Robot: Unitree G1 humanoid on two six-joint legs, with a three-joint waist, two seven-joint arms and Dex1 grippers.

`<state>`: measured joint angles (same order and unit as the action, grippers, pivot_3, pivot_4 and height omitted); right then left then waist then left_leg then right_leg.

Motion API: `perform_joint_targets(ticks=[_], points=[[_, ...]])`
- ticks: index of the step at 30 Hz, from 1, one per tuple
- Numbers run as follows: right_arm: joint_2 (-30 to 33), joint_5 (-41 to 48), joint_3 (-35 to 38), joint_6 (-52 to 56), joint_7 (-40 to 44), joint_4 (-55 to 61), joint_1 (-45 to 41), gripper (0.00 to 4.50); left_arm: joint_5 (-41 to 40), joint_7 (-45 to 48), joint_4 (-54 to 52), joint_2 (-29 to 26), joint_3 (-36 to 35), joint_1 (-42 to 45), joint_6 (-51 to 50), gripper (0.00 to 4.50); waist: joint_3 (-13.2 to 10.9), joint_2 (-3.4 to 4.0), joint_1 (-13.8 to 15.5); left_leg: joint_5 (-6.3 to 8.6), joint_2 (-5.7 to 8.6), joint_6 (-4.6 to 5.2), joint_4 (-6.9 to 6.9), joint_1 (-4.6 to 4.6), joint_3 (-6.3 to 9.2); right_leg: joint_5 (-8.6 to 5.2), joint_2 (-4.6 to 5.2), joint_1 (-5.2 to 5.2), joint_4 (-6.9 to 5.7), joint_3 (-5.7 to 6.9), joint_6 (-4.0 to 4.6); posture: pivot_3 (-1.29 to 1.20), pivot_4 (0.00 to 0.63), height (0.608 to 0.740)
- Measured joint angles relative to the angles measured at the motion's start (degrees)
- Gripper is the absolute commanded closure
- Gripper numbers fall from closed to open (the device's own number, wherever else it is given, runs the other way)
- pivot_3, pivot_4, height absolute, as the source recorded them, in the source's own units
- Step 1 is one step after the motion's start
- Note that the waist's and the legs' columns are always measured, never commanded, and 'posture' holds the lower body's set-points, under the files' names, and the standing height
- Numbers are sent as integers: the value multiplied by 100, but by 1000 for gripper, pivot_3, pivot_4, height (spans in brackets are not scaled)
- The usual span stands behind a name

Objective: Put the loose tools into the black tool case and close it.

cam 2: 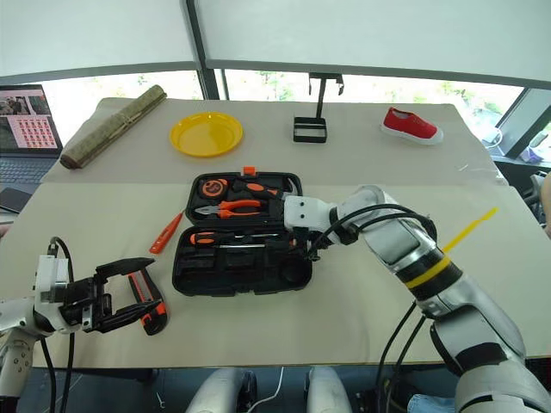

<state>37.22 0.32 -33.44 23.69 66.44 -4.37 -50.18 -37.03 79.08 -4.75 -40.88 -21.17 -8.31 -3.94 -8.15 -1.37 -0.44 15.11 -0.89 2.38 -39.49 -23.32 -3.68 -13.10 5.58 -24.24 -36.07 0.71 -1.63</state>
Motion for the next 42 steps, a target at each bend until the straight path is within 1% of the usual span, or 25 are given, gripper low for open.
perform_joint_targets(ticks=[7, 12, 17, 22, 24, 25, 27, 28, 31, 35, 38, 41, 42], points=[[-417, -469, -31, -218, 172, -436, -217, 3563, 56, -82, -82, -1, 7, -46, 0, 0, 1, -1, -51, -4, -6, -7, 0, 17, 0, 6, -7, 7, -8, -1, 10, 0, 150, 740], [-742, -597, -33, -202, 198, -729, -238, 3563, 97, -98, -87, 0, 25, -39, 1, 0, 0, 0, -53, -6, -5, -10, 1, 12, 0, 6, -7, 0, -12, -1, 13, 0, 150, 740], [-917, -688, 14, -197, 206, -899, -253, 3563, 110, -116, -89, 1, 76, -47, 6, 0, 0, 0, -53, -6, -5, -11, 2, 12, 0, 6, -5, 0, -10, 0, 13, 0, 150, 740], [-946, -804, 18, -198, 253, -974, -256, 3563, 114, -147, -115, 4, 85, -57, 13, 0, 0, 1, -54, -5, -5, -11, 5, 13, 0, 6, -4, 0, -10, 0, 13, 0, 150, 740], [-941, -829, 27, -195, 283, -982, -257, 2553, 115, -150, -117, 4, 85, -62, 16, 0, 0, 1, -47, -5, -5, -11, 5, 13, 0, 6, -3, 1, -9, 1, 13, 0, 150, 740], [-936, -852, 32, -193, 307, -981, -260, 2441, 116, -151, -116, 4, 85, -63, 17, 0, 0, 1, -42, -5, -4, -11, 5, 13, 0, 6, -2, 2, -8, 1, 13, 0, 150, 740], [-912, -861, 59, -204, 367, -984, -282, 1691, 117, -155, -116, 3, 85, -63, 18, 0, 0, 1, -32, -5, -3, -11, 5, 12, 1, 6, 0, 2, -6, 3, 12, 0, 150, 740], [-906, -862, 78, -211, 389, -981, -299, 1404, 117, -157, -116, 3, 85, -62, 18, 0, 0, 1, -34, -5, -3, -11, 5, 12, 1, 6, -1, 2, -6, 3, 12, 0, 150, 740], [-794, -613, 278, -76, 764, -859, -330, 1404, 118, -170, -115, 2, 85, -60, 19, 0, -2, 3, -34, -5, -4, -11, 8, 5, 1, 6, -1, -5, -4, 3, 12, 0, 150, 740], [-709, 155, 679, 247, 1343, -289, -321, 1404, 119, -189, -113, 1, 86, -53, 19, 0, -4, 5, -41, -5, -5, -11, 11, 5, 2, 6, -2, -6, -5, 3, 13, 0, 150, 740], [-705, 602, 1138, 249, 1414, -45, -206, 2202, 120, -203, -105, 2, 85, -39, 21, 0, -3, 4, -39, -5, -5, -12, 11, 11, 3, 6, 0, -1, -4, 4, 13, 0, 150, 740], [-931, 741, 1414, -167, 1089, -115, 230, 3249, 122, -222, -95, 4, 85, -7, 24, 0, -2, 2, -39, -5, -4, -12, 12, 12, 2, 6, 1, 0, -4, 3, 13, 0, 150, 740], [-1042, 765, 1432, -361, 996, -183, 390, 3491, 124, -231, -87, 8, 86, 9, 25, 0, -2, 2, -40, -5, -4, -12, 12, 13, 2, 6, 1, 2, -4, 3, 13, 0, 150, 740]])
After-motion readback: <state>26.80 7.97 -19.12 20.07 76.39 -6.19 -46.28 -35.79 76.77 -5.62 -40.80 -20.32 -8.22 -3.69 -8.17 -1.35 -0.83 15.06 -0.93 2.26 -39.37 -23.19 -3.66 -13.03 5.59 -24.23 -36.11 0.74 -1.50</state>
